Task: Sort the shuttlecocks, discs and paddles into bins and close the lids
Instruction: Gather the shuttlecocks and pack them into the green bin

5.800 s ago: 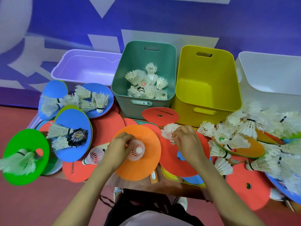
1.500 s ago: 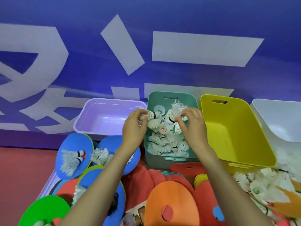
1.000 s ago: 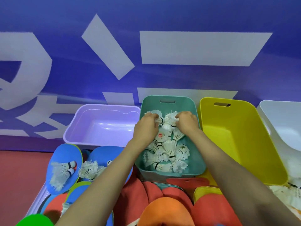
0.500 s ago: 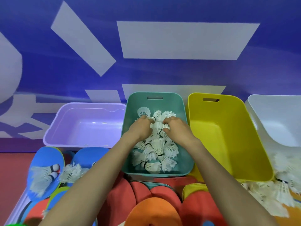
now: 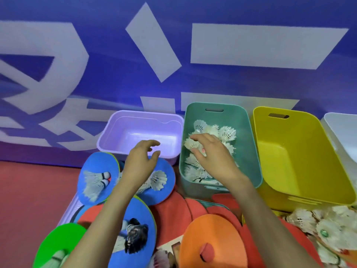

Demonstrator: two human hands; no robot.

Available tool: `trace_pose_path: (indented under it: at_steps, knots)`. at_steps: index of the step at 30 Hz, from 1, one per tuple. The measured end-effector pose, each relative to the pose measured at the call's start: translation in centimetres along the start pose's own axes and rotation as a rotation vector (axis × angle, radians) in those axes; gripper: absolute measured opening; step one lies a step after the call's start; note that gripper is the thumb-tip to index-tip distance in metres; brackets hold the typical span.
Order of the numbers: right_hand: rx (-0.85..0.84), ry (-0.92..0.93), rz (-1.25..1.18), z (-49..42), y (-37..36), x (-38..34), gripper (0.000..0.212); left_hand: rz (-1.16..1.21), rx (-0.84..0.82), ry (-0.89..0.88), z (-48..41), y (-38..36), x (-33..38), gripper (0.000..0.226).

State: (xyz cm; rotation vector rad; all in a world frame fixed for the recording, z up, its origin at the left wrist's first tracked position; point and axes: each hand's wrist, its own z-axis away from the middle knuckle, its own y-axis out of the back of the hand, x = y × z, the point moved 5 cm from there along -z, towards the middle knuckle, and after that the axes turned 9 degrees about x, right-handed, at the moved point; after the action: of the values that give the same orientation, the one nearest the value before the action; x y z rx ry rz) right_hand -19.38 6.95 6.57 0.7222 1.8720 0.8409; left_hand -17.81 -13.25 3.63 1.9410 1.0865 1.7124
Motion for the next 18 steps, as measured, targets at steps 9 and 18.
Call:
trace_pose_path:
  at_steps: [9, 18]
  knots:
    - [-0.174, -0.004, -0.073, 2.7, -9.2, -9.1, 0.040, -0.217, -0.164, 0.106, 2.2, 5.1, -11.2, 0.028]
    - [-0.469, -0.312, 0.158, 4.7, -16.6, -6.1, 0.041, -0.212, -0.358, 0.112, 1.9, 2.3, -13.5, 0.036]
